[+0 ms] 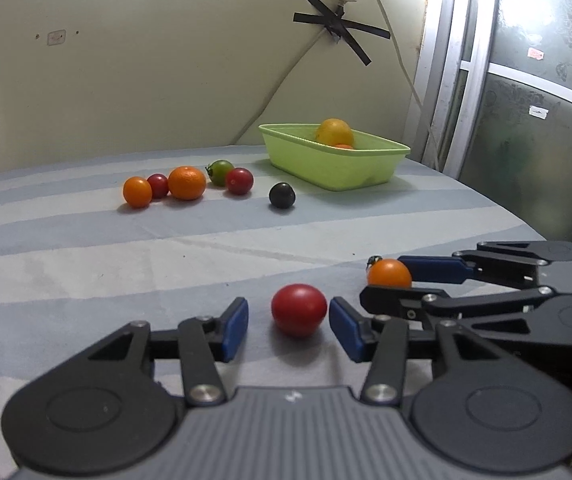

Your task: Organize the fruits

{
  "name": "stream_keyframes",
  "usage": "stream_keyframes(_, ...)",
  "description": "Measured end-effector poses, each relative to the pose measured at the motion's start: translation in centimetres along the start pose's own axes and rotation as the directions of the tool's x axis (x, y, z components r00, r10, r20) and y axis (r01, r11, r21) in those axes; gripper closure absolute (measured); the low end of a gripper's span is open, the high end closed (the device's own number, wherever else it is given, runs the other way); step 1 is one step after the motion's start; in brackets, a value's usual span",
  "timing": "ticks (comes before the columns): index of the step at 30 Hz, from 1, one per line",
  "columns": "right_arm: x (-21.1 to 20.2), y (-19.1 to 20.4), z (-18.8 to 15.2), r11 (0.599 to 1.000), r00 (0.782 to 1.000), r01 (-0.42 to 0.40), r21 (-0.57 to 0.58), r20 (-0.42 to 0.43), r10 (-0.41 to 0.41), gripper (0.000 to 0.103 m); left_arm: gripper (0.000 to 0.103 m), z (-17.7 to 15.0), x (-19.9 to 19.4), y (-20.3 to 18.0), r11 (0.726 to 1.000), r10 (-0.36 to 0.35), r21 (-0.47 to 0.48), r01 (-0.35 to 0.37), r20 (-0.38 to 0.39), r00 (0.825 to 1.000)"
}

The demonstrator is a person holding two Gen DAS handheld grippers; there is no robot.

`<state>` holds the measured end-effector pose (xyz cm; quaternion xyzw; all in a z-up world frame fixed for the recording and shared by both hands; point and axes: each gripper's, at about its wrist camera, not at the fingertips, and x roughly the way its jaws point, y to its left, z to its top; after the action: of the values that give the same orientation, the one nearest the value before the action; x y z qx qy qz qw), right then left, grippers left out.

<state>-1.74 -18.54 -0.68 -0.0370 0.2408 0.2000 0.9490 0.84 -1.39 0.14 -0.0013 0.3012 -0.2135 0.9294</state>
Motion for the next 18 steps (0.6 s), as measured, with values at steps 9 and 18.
stream_keyframes(9, 0.12, -0.34, -0.04, 1.000, 1.000, -0.004, 0.021, -0.007, 0.004, 0.059, 0.056, 0.02, 0.39, -0.02, 1.000, 0.000, 0.004, 0.000, -0.008, 1.000)
stream_keyframes(18, 0.40, -0.65, -0.05, 0.999, 1.000, -0.009, 0.044, -0.026, 0.010, 0.059, 0.058, -0.01, 0.64, -0.09, 1.000, 0.002, 0.008, -0.002, -0.007, 1.000)
